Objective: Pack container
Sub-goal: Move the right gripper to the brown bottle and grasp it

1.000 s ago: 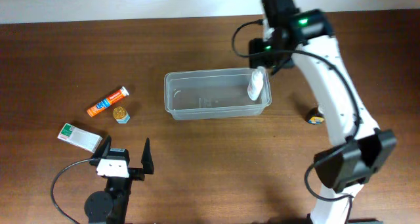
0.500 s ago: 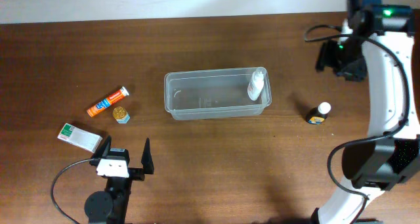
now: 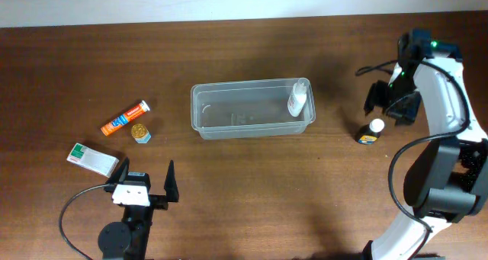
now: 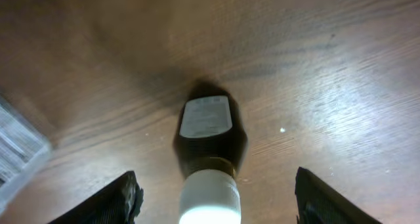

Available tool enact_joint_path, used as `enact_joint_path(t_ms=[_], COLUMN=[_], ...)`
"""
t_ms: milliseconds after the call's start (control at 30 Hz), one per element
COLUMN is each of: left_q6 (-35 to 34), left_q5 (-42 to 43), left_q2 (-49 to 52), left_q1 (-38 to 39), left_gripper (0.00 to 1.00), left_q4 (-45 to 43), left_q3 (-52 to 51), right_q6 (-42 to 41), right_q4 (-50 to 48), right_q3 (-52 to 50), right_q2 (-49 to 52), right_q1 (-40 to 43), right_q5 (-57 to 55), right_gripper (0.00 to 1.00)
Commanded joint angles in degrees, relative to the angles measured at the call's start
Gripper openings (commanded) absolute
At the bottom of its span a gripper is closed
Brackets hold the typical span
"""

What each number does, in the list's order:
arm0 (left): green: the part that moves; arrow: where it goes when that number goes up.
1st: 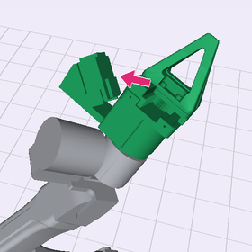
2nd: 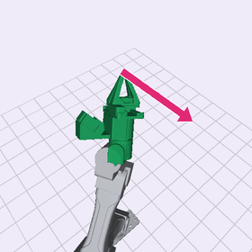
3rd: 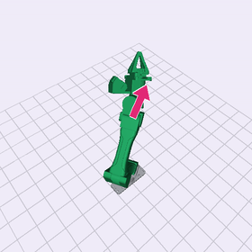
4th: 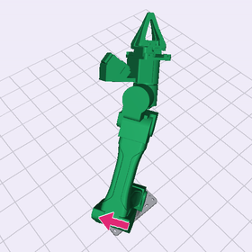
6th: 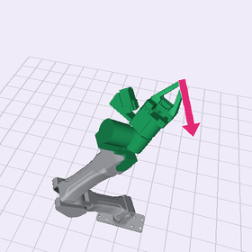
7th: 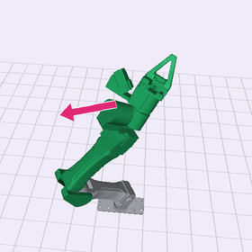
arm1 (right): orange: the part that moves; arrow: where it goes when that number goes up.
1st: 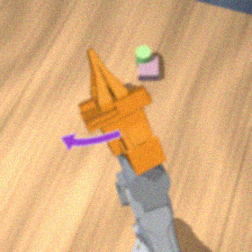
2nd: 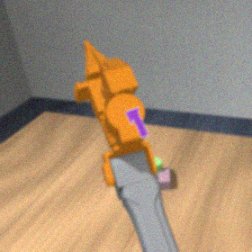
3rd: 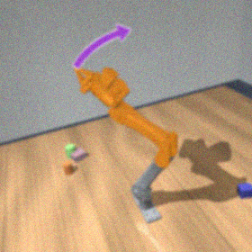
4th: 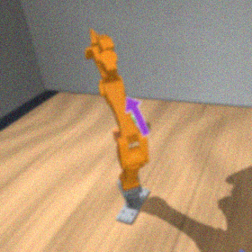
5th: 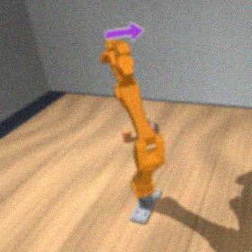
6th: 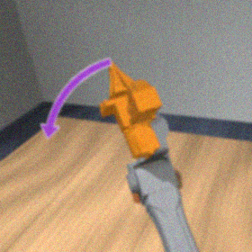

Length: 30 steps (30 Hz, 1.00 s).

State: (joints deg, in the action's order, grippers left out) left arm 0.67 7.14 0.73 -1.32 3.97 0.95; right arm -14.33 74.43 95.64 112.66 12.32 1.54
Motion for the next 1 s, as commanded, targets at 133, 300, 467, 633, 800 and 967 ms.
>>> enact_joint_path(t_ms=[133, 300, 467, 633, 800, 967], left_q6=[1.1, 1.1, 1.1, 1.1, 1.1, 1.1], left_q5=[0.8, 0.8, 0.8, 0.8, 0.8, 0.8], left_q2=[-0.4, -0.4, -0.4, -0.4, -0.4, -0.4], left_q1=[-0.3, -0.3, -0.3, -0.3, -0.3, -0.3], left_gripper=[0.99, 0.99, 0.99, 0.99, 0.99, 0.99], left_q4=[-0.1, -0.1, -0.1, -0.1, -0.1, -0.1], left_q3=[-0.5, -0.5, -0.5, -0.5, -0.5, -0.5], right_q6=[0.3, 0.3, 0.4, 0.5, 1.9, 2.1], right_q4=[-3.7, -8.2, -10.3, -12.6, -15.5, -17.2], right_q3=[-6.3, -11.9, -14.1, -14.1, -14.1, -14.1], right_q2=[-1.0, -1.0, -1.0, -1.0, -1.0, -1.0], right_q1=[0.5, 0.5, 0.5, 0.5, 0.5, 0.5], right_q5=[3.4, 5.6, 5.6, 5.5, 5.3, 4.2], right_gripper=[0.69, 0.68, 0.68, 0.61, 0.50, 0.44])
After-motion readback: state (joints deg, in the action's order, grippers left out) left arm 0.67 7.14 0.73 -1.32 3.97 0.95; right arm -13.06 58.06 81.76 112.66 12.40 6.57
